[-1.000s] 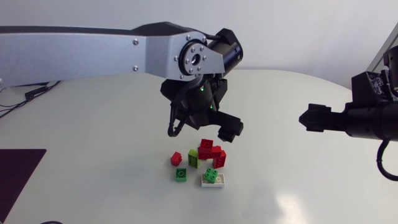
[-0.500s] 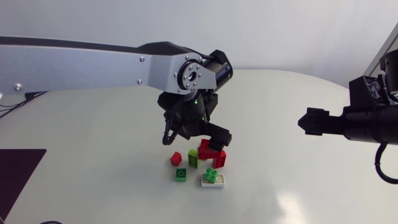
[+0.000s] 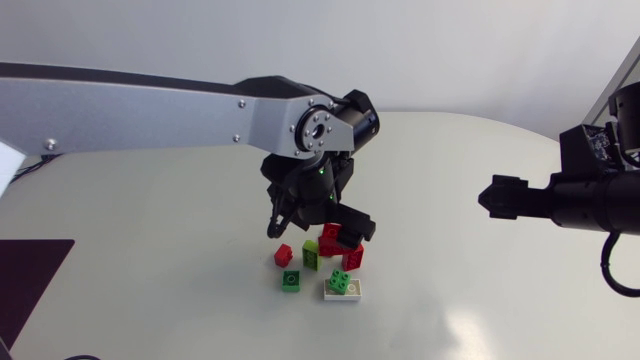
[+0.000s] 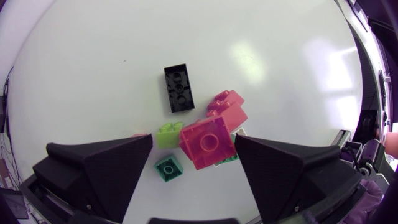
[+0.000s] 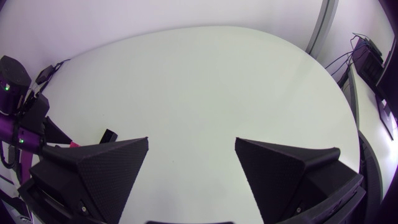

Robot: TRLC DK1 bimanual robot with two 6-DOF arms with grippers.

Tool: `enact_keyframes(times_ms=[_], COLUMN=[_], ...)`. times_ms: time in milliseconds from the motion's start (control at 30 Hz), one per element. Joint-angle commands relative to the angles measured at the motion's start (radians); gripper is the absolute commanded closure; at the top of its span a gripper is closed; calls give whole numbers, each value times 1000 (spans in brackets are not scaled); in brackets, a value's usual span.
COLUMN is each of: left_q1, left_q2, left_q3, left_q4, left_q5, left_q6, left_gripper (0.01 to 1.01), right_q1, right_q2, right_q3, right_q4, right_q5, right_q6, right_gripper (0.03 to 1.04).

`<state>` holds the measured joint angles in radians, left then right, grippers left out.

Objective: Sort duplo bricks by size, large to the right and small to the left

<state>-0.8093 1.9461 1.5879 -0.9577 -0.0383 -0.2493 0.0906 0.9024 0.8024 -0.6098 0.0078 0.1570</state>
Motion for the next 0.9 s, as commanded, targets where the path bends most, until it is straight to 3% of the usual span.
enact_keyframes(times_ms=[0,33,133,267,300,633,867], left_q1=[-8,-8,-8,-4,-2,25,252], left_q2=[40,43,45,37,34,5,-127], left_q3=[47,55,69,72,70,75,66], left_q4=[-16,-19,-24,-24,-24,-29,-67], left_q5=[-8,-8,-8,-9,-11,-15,-31], left_q6=[-30,-30,-30,-36,-36,-33,19], left_gripper=[121,125,285,752,795,818,818], right_q1=[-8,-8,-8,-8,-8,-8,-3], right_q2=[1,0,-2,0,0,-2,0], right_q3=[-34,-35,-39,-40,-42,-51,-51], right_q4=[7,7,7,7,7,15,21], right_q5=[0,-2,0,-2,-2,-3,-3], right_q6=[-13,-13,-14,-19,-19,-17,-19], right_gripper=[61,61,61,61,61,61,61])
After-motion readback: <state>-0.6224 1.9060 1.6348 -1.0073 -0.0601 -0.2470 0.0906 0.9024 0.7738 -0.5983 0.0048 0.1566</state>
